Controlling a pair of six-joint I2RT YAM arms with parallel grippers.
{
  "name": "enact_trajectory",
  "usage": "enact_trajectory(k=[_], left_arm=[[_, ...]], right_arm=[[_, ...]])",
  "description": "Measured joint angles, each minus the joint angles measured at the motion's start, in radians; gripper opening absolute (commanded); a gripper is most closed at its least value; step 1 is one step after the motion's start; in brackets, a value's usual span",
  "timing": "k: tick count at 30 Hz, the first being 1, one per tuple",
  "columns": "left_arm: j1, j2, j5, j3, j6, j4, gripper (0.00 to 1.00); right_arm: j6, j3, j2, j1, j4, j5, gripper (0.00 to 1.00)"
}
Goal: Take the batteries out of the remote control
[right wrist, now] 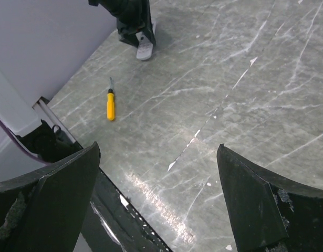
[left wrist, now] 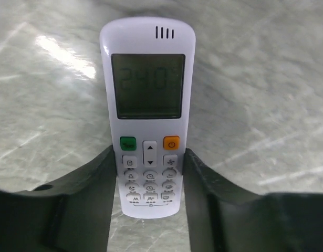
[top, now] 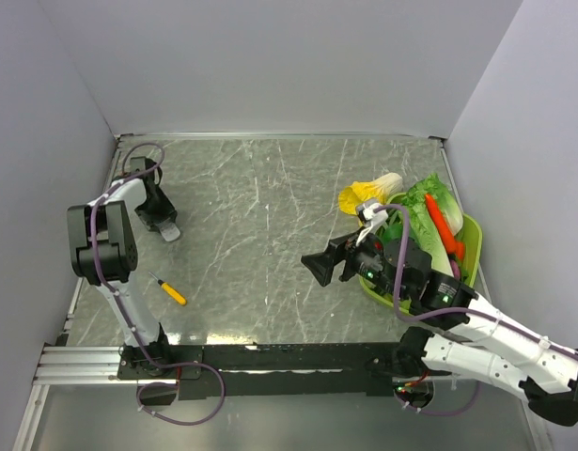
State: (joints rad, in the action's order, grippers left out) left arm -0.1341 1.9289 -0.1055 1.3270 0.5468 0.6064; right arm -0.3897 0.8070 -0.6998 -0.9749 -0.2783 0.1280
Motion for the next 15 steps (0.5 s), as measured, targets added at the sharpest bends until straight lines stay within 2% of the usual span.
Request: enact_trajectory(k=[1, 4, 7, 9, 12, 15], left_arm=[[0.000, -0.003, 0.018, -0.006, -0.005, -0.009, 0.31], [0.000, -0.036, 0.089, -0.045, -0.008, -0.029, 0.16], [0.002, -0.109, 0.240, -0.126, -0.007, -0.070, 0.10], [0.010, -0.205, 0.406, -0.224, 0.019, -0.131, 0.09], [0.047, -0.370, 0.657, -0.399, 0.117, -0.326, 0.06], [0.155, -0.522, 0.882, -0.583, 0.290, -0.638, 0.02]], right_arm=[[-0.007, -0.010, 0.005, 0.000, 0.002, 0.000, 1.00], [-0.022, -0.031, 0.013, 0.000, 0.001, 0.002, 0.99], [-0.049, -0.058, 0.027, 0.000, 0.016, 0.018, 0.99], [-0.087, -0.089, 0.039, 0.000, 0.034, 0.050, 0.99], [-0.132, -0.109, 0.032, 0.002, 0.058, 0.079, 0.99], [-0.169, -0.102, -0.018, 0.006, 0.106, 0.081, 1.00]])
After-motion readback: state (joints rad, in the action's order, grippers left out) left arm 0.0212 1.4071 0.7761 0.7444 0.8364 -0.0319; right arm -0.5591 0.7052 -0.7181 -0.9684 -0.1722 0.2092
